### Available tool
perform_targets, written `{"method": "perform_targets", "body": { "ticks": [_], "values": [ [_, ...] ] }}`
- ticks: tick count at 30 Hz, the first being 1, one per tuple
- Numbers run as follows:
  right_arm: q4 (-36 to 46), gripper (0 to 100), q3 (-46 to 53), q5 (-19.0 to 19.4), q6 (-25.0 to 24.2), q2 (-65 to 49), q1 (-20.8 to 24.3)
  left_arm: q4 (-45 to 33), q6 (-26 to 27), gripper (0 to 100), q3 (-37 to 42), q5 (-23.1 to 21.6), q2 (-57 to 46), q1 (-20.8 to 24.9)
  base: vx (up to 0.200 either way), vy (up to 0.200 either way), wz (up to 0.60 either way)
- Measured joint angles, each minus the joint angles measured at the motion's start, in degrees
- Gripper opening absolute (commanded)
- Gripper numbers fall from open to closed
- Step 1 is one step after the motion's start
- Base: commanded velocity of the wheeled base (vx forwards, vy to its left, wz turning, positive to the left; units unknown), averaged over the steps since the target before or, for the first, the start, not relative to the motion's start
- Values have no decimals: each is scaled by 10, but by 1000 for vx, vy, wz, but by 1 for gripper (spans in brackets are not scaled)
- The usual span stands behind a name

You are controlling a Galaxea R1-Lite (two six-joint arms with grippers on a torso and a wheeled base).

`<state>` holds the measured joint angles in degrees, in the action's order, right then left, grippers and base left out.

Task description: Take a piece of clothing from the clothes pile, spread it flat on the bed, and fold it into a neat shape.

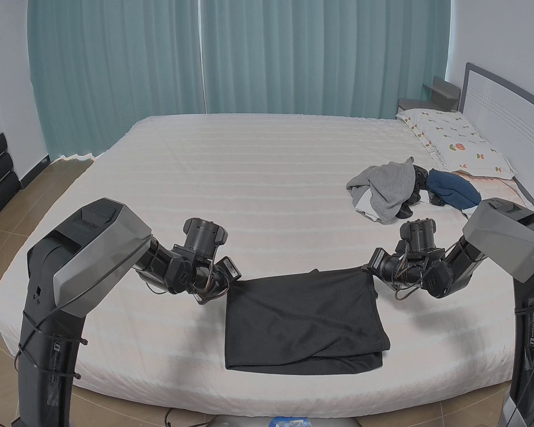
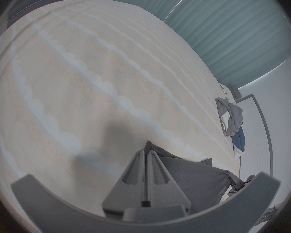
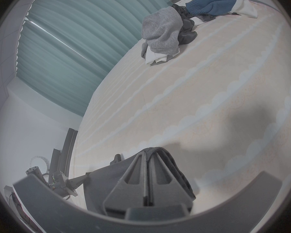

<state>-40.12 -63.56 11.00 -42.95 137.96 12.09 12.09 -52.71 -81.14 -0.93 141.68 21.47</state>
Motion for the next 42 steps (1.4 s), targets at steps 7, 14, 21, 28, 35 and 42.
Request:
{"method": "perform_targets", "body": {
  "ticks": [7,14,21,28,35,42],
  "values": [
    [1,0,-13,-2,1,7,10,-3,0,0,4,3,-1,-2,0,0,0],
    [0,0,-32,-9,1,16,19,-3,0,0,14,17,-3,-3,0,0,0],
    [0,100,-30,-12,1,18,23,-1,-2,0,14,18,-3,-3,0,0,0],
    [1,100,34,4,3,-28,13,0,-2,0,13,15,-2,-4,0,0,0],
    [2,100,194,29,16,-125,16,0,-2,0,12,12,-1,-5,0,0,0],
    [1,100,324,32,24,-218,60,0,-1,0,12,12,0,-5,0,0,0]
  ]
}}
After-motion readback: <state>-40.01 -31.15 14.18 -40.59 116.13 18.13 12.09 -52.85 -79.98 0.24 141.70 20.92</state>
